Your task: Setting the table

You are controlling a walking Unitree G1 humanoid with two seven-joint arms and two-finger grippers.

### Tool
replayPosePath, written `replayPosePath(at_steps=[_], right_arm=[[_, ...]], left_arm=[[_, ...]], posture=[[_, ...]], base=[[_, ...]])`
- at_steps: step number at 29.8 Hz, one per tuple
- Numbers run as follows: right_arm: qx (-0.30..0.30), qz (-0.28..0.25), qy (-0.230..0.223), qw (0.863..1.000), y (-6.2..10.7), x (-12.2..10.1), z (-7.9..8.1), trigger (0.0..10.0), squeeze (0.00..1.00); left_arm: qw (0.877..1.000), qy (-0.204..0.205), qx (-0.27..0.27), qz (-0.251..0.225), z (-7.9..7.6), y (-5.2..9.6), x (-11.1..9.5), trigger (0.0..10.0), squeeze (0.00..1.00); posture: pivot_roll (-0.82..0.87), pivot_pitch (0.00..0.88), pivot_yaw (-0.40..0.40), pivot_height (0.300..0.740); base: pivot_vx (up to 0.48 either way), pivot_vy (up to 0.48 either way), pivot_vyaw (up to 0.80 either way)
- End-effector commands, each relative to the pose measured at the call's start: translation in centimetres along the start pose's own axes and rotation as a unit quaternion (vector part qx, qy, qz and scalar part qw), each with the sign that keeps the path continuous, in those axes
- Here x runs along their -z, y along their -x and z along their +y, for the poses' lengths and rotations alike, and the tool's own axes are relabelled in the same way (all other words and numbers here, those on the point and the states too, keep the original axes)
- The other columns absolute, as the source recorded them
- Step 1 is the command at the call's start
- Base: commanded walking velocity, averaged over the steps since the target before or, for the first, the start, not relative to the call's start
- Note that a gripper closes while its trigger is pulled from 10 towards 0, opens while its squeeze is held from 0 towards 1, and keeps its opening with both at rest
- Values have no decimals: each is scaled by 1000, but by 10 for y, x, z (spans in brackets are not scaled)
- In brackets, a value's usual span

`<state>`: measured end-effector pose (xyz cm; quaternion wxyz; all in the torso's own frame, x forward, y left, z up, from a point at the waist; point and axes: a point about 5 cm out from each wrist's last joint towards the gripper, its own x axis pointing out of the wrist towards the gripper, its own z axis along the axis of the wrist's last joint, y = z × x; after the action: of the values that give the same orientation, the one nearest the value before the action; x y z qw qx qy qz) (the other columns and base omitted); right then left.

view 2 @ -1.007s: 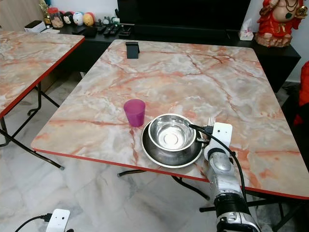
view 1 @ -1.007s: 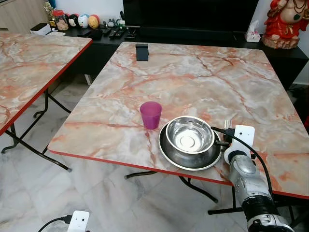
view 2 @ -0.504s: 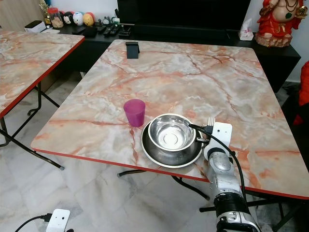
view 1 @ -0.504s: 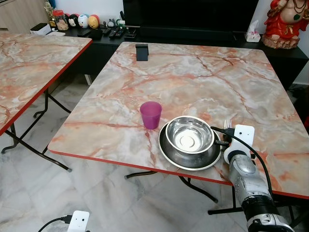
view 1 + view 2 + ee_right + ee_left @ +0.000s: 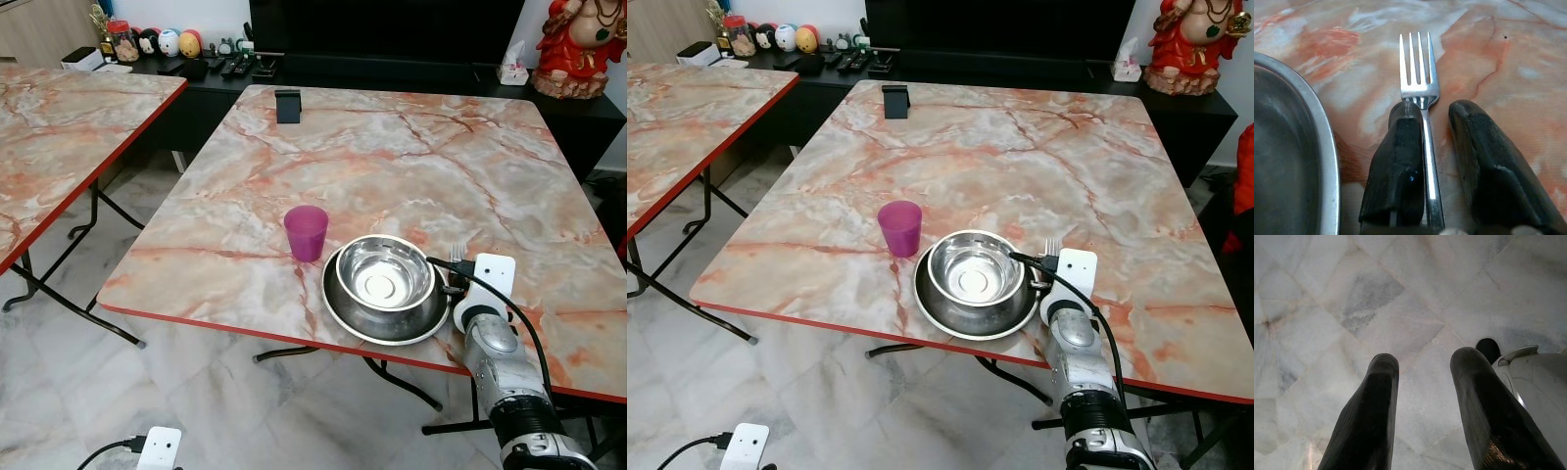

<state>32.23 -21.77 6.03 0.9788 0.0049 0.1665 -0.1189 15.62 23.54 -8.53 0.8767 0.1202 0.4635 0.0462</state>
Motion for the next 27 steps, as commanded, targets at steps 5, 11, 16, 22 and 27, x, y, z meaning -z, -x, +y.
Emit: replayPosePath(at_steps=[5,11,16,22,27], right_arm=[[1,-2,2,1000,-1,-1,3,10000,298],[5,-4,0,1000,-1,-2,2,10000,882],[15,-4,1,1000,-1,-2,0,10000,27],[23,-8,-2,1000,-1,-3,-2,10000,0],[30,-23,-4,999,-2,-8,-3,10000,0]], left_arm=[[1000,-5,2,15,2,1,7,10000,0],[1000,-5,2,16,2,1,7,10000,0],[1000,-5,2,18,2,1,8,10000,0],[1000,-5,2,18,3,1,8,10000,0],[1000,-5,2,18,3,1,8,10000,0]], posture=[[22,0,21,740],[22,0,21,740],[23,0,22,740],[23,0,22,740],[22,0,23,740]], base=[[0,0,0],[0,0,0],[0,0,0],[0,0,0],[0,0,0]])
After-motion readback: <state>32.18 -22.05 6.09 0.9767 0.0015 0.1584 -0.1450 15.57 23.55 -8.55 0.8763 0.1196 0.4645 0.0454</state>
